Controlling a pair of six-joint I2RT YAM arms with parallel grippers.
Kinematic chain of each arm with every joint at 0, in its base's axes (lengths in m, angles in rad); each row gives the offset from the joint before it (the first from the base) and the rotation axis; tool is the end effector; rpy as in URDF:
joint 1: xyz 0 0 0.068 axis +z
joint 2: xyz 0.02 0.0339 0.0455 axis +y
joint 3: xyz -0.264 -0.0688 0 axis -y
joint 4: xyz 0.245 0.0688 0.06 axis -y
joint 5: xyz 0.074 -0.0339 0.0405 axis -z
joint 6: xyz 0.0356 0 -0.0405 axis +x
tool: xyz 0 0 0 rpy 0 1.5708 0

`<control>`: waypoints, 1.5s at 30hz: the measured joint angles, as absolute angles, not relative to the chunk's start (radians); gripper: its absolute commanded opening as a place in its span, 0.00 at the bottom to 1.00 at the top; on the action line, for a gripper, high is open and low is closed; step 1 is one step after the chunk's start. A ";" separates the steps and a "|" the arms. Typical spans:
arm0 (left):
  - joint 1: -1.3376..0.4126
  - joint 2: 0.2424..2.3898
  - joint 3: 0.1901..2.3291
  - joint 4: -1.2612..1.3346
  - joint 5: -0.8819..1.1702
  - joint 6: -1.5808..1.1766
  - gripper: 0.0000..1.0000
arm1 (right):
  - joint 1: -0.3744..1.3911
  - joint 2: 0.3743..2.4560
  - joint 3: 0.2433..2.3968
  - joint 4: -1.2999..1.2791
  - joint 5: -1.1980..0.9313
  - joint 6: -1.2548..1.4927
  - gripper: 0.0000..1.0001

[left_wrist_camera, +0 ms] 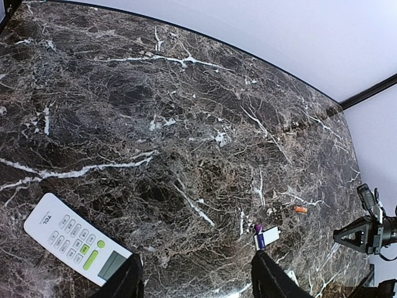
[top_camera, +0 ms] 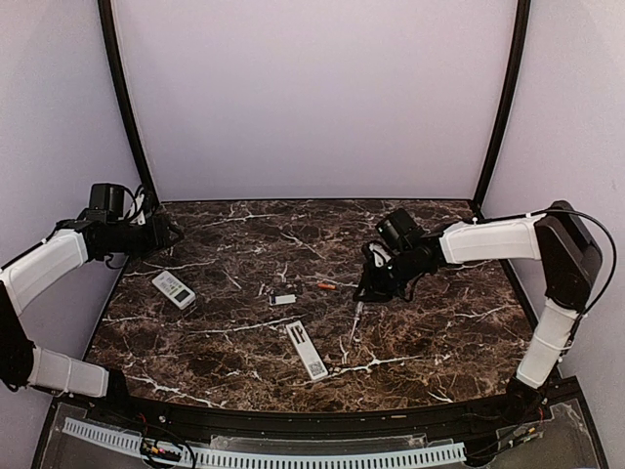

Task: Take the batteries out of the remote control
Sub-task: Place the screwdriver at the center of the board, then pick up the remote control from the center of the board.

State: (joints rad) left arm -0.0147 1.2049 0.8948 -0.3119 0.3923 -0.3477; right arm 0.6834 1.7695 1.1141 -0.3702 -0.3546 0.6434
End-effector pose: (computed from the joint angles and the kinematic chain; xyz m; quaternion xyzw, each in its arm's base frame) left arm 0.2638 -0.0175 0.2801 -0.0568 0.8752 -0.2513 0.4095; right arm 0.2703 0.2360 0.1787 -0.0664 0.9468 0.2970 0.1042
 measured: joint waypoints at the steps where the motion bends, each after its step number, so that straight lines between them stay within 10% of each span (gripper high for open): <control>1: -0.015 1.205 0.895 -0.312 0.393 -0.348 0.59 | 0.683 1.773 1.115 -0.370 -0.357 0.645 0.23; 45: -0.015 1.293 0.683 -0.333 0.017 -0.653 0.75 | 0.683 1.365 0.926 -0.193 0.090 0.603 0.54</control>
